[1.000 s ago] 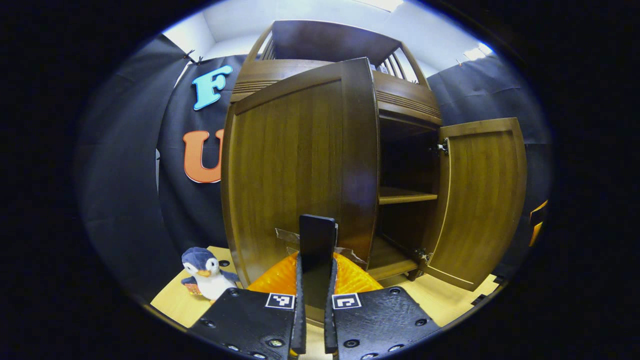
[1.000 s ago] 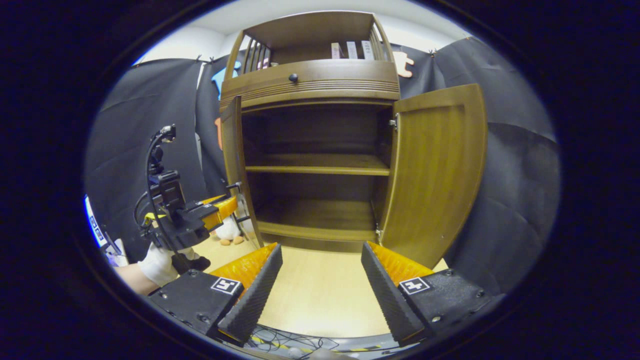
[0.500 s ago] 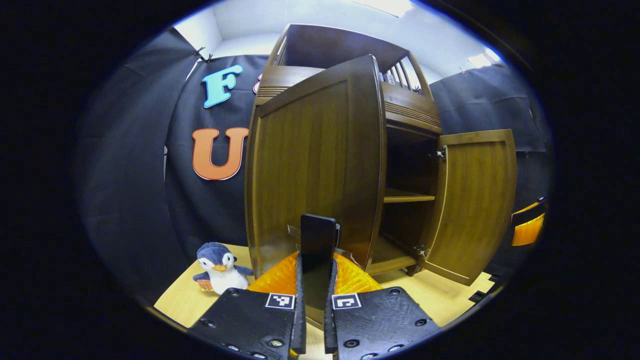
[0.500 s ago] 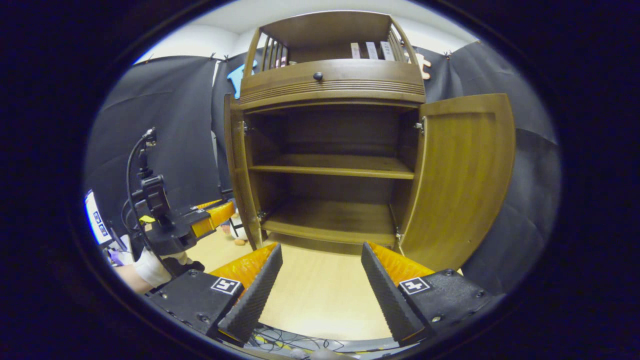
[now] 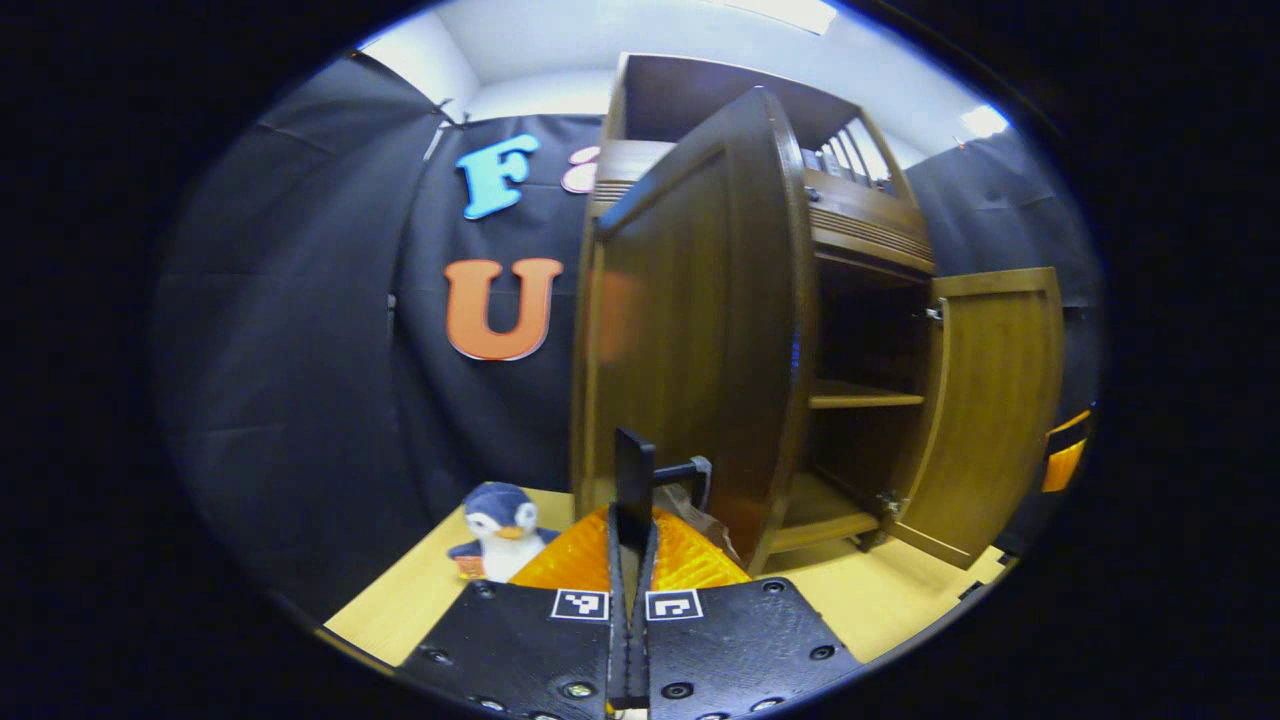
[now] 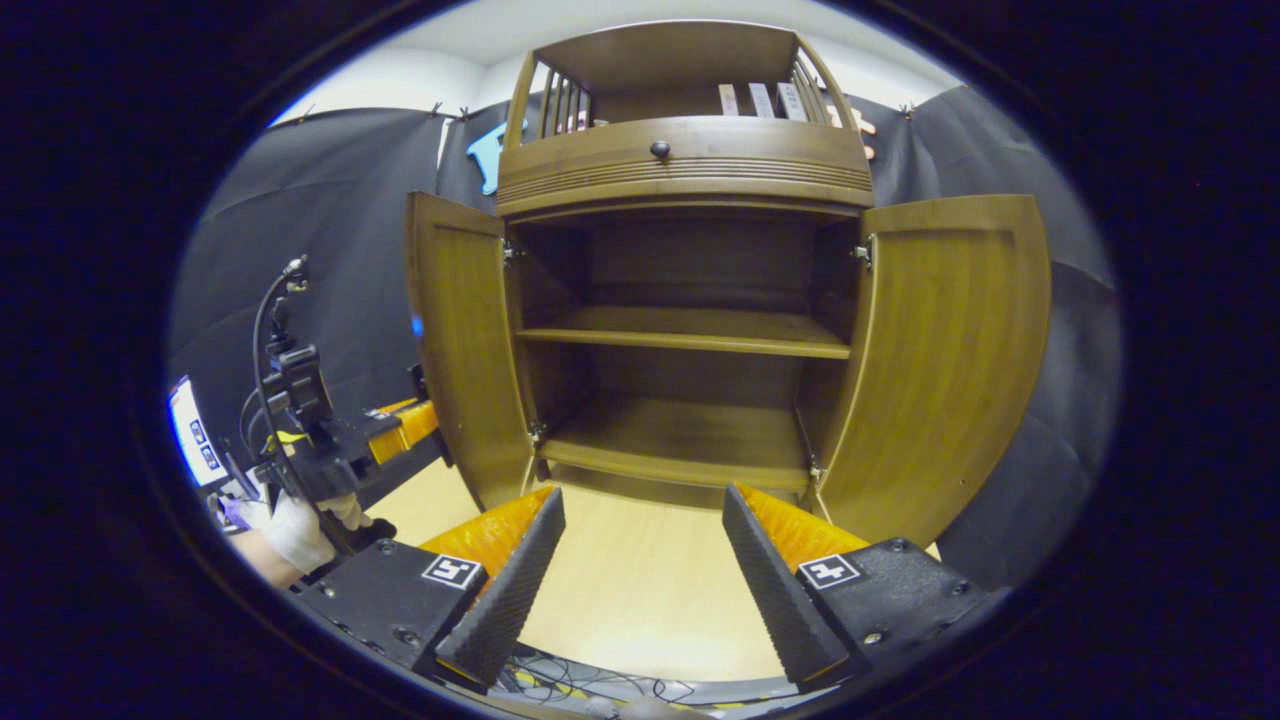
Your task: Open the right door of the double-door shoe cabinet with the right hand, and open the left door with the left hand.
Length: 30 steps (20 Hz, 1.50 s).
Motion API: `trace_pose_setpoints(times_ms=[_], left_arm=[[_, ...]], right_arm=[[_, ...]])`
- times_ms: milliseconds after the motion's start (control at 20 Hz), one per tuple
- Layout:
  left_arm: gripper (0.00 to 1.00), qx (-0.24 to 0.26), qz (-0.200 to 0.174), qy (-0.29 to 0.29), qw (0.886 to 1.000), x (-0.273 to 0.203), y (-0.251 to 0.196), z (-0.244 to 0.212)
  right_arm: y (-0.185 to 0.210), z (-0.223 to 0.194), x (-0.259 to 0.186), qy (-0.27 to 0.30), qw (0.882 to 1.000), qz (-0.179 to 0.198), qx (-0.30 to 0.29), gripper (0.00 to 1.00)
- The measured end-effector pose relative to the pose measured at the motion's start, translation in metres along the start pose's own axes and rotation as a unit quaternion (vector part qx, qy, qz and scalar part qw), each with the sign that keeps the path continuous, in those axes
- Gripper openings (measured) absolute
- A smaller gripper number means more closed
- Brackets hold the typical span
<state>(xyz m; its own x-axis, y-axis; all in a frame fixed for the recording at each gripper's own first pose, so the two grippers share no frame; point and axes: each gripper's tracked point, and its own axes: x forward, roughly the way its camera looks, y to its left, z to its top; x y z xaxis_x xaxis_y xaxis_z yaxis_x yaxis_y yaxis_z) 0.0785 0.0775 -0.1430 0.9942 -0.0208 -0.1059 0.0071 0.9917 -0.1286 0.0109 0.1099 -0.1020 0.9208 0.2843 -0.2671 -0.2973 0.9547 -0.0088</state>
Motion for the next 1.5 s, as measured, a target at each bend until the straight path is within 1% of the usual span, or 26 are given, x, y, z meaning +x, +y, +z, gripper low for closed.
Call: trace_pose_setpoints(times_ms=[50,100,250,350,450,550,650,750,850,900,950,1000,1100,1200,1300,1350,1500], left_arm=[[0.10,-0.004,-0.004,-0.009,1.000,0.008,0.007,0.005],[0.00,-0.005,-0.008,-0.009,1.000,0.010,0.013,0.005],[0.00,0.018,-0.026,-0.013,0.999,0.009,0.027,0.005],[0.00,0.013,-0.043,-0.014,0.999,0.009,0.036,0.004],[0.00,0.014,-0.045,-0.017,0.999,0.007,0.051,0.005],[0.00,0.012,-0.038,-0.021,0.999,0.006,0.071,0.006],[0.00,-0.004,-0.038,-0.023,0.999,0.007,0.089,0.005],[0.00,-0.001,-0.056,-0.021,0.998,0.008,0.094,0.005],[0.00,0.012,-0.074,-0.018,0.997,0.011,0.098,0.005],[0.09,0.017,-0.085,-0.010,0.996,0.014,0.098,0.000],[0.00,0.018,-0.093,-0.004,0.995,0.015,0.097,-0.005],[0.00,0.020,-0.102,0.004,0.995,0.017,0.096,-0.011],[0.00,0.030,-0.103,0.008,0.994,0.014,0.100,-0.010],[0.01,0.029,-0.098,0.013,0.995,0.015,0.101,-0.010],[0.02,0.031,-0.084,0.021,0.996,0.013,0.107,-0.011],[0.15,0.036,-0.078,0.024,0.996,0.009,0.110,-0.010],[0.48,0.053,-0.056,0.028,0.997,0.001,0.124,-0.006]], right_arm=[[0.002,0.000,0.001,0.000,1.000,0.002,-0.002,1.00],[0.005,0.000,0.002,0.000,1.000,0.004,-0.004,1.00],[0.006,-0.002,0.005,0.001,1.000,0.010,0.001,1.00],[0.004,-0.004,0.007,0.004,1.000,0.012,0.008,1.00],[0.003,-0.007,0.010,0.011,1.000,0.013,0.010,1.00],[0.001,-0.007,0.013,0.016,1.000,0.014,0.009,1.00],[0.002,-0.005,0.013,0.015,1.000,0.017,0.006,1.00],[0.004,-0.004,0.012,0.013,1.000,0.020,0.003,1.00],[0.006,-0.005,0.012,0.016,1.000,0.022,0.000,1.00],[0.006,-0.006,0.011,0.018,1.000,0.022,-0.001,1.00],[0.007,-0.007,0.010,0.021,1.000,0.023,-0.002,1.00],[0.008,-0.008,0.009,0.022,0.999,0.023,-0.003,1.00],[0.006,-0.008,0.009,0.022,1.000,0.020,-0.005,1.00],[0.003,-0.008,0.008,0.022,1.000,0.017,-0.003,1.00],[0.003,-0.008,0.008,0.023,1.000,0.016,-0.003,1.00],[0.002,-0.007,0.007,0.022,1.000,0.015,-0.002,1.00],[-0.001,-0.006,0.007,0.019,1.000,0.015,0.000,1.00]])
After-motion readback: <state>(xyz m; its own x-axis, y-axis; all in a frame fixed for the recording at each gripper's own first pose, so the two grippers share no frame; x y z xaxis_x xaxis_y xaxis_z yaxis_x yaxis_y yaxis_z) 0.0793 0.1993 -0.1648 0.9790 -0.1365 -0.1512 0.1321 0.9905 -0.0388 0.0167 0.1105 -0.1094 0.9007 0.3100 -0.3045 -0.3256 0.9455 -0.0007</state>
